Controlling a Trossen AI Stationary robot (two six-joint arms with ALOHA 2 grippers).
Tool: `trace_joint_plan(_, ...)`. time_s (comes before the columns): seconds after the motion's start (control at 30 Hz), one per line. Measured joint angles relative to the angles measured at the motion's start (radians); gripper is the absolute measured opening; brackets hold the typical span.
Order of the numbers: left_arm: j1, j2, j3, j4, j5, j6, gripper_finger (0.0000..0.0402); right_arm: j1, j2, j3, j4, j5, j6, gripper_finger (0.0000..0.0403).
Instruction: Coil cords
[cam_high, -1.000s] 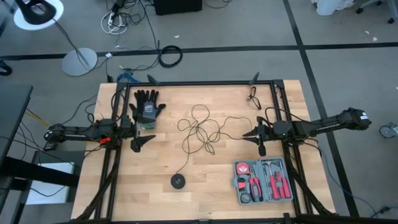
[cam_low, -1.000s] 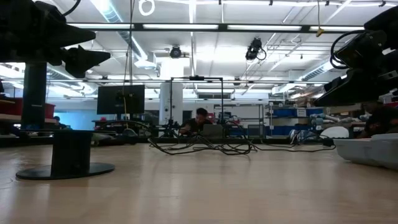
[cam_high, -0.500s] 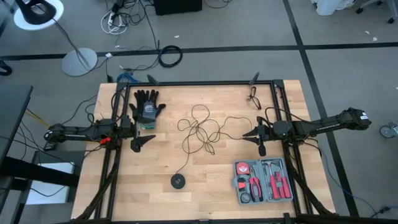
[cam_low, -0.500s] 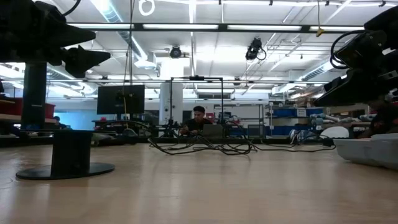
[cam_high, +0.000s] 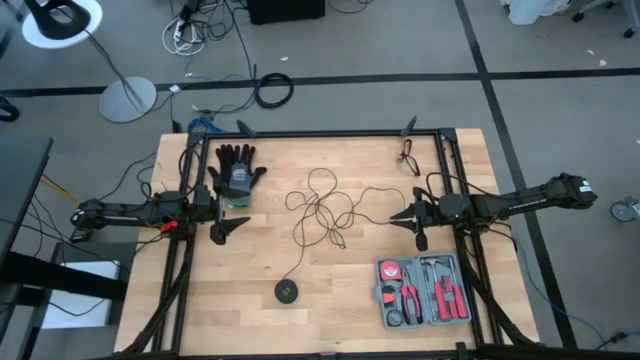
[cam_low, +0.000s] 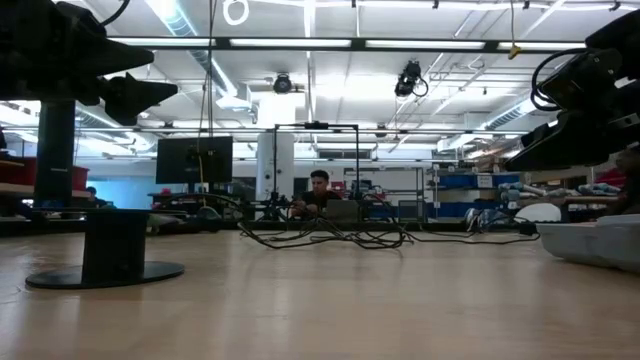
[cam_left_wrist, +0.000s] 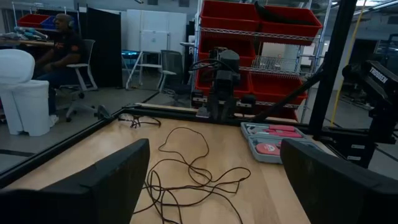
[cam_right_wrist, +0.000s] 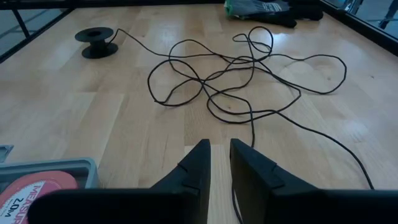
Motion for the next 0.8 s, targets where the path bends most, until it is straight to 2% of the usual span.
trace_joint_plan(0.4,0.000,0.000,0.000,0.033,0.000,0.000,0.0367,0.000,0.000,0.000,0.000,0.000,0.000,0.0061)
trace_joint_plan(0.8,0.000,0.000,0.000,0.302,0.000,-0.110,0.0367,0.000,0.000,0.000,0.000,0.000,0.000,0.0061)
